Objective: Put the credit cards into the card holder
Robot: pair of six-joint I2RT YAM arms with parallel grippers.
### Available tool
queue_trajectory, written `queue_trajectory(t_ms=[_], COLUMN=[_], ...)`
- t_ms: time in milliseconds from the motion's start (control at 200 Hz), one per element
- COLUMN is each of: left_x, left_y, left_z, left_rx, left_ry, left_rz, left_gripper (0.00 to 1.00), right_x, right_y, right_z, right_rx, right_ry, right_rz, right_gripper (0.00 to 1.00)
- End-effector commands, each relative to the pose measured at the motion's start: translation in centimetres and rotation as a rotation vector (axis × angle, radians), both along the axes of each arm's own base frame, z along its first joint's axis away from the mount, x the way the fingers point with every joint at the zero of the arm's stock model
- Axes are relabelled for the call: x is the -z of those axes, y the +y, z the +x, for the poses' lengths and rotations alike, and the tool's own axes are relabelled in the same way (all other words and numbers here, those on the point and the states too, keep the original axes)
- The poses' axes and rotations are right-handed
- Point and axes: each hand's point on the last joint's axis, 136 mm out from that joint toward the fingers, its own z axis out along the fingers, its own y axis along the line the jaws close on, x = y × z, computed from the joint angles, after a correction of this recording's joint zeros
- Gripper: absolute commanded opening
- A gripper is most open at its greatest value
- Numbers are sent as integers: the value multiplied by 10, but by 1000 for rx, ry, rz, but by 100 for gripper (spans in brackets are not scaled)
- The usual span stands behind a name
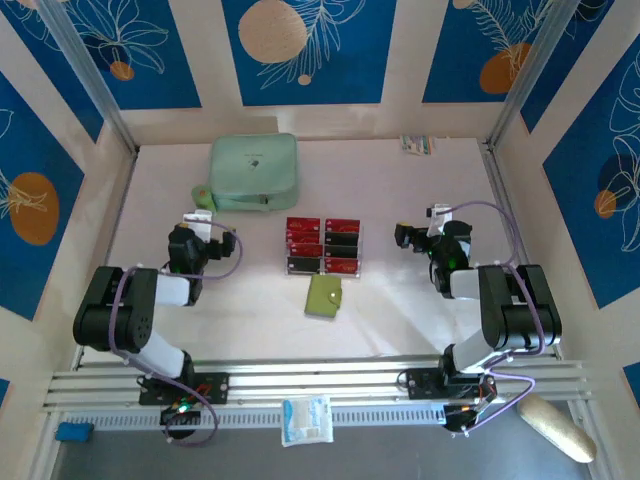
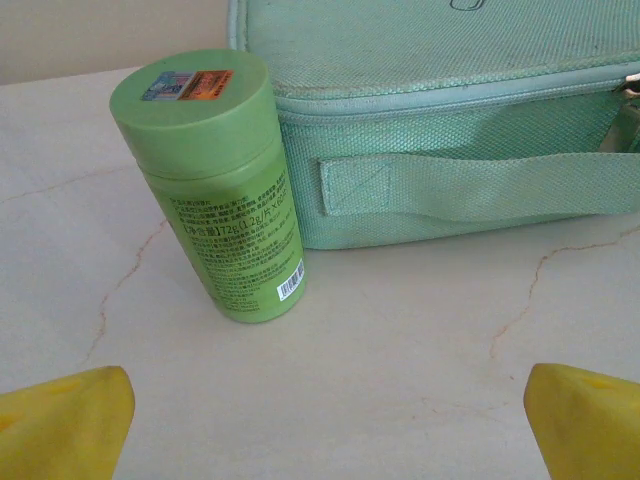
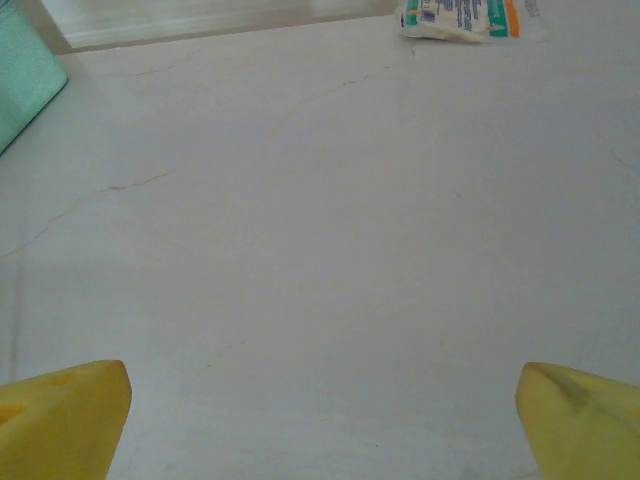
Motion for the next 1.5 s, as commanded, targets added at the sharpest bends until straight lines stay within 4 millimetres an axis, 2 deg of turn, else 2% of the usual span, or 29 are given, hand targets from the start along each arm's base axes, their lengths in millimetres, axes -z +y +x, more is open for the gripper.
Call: queue_trajectory(t_ms=[0,1235,1325,1405,1495], left_x=[-4,-5,-16,-31,-51], left_y=[1,-2,1,16,30], left_z=[0,1,4,7,8], left_rx=[-6,13,-6,-97,-198], left_ry=[-21,-16,7,43,66], left_rz=[-8,-18,-10,3,-19], left_gripper=[100,100,100,100,100], right_x=[-10,-11,-24,-50,-78], right_y=[2,-1,-12,-19,-33], right_z=[6,5,6,9,9], right_rx=[-25,-24,44,86,201], right_ry=[-29,-29,14,27,42], right_rz=[-7,21,23,28,137], right_gripper=[99,99,99,99,99])
